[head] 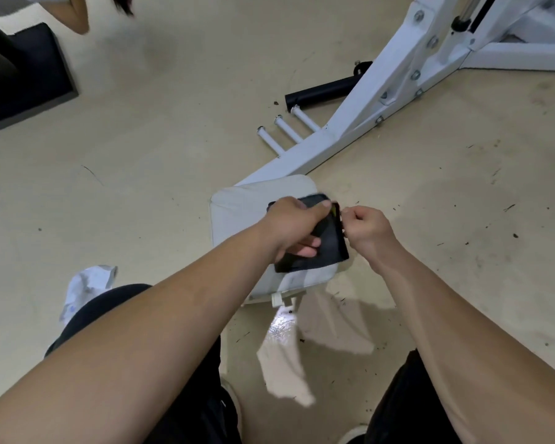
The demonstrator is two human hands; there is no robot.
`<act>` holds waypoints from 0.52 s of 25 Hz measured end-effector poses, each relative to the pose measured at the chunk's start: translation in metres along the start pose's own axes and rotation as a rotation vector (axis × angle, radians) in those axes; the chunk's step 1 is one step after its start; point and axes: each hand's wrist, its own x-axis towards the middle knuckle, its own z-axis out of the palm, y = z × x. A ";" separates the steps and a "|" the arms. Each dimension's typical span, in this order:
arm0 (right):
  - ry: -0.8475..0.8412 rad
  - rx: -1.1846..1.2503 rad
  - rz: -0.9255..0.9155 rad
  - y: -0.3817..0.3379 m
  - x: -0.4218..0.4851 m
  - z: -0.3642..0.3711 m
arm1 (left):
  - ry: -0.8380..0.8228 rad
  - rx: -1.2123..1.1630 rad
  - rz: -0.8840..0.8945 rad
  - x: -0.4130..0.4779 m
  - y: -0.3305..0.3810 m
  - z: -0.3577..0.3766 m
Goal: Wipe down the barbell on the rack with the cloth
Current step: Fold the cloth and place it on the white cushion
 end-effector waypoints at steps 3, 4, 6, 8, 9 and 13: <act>-0.201 -0.082 0.100 0.010 -0.001 -0.003 | 0.052 0.216 0.007 0.006 -0.020 -0.008; -0.197 -0.117 0.107 0.006 -0.003 -0.002 | 0.085 0.238 0.028 0.007 -0.026 -0.013; -0.109 -0.194 0.069 0.002 0.001 0.001 | 0.092 0.251 0.057 0.008 -0.030 -0.024; -0.036 -0.188 0.113 0.000 0.001 0.000 | 0.128 0.406 0.115 0.013 -0.034 -0.031; -0.024 -0.113 0.174 0.003 0.003 0.001 | 0.161 0.495 0.125 0.016 -0.037 -0.034; -0.014 -0.107 0.175 0.003 0.001 0.009 | 0.124 0.266 0.006 0.031 -0.059 -0.041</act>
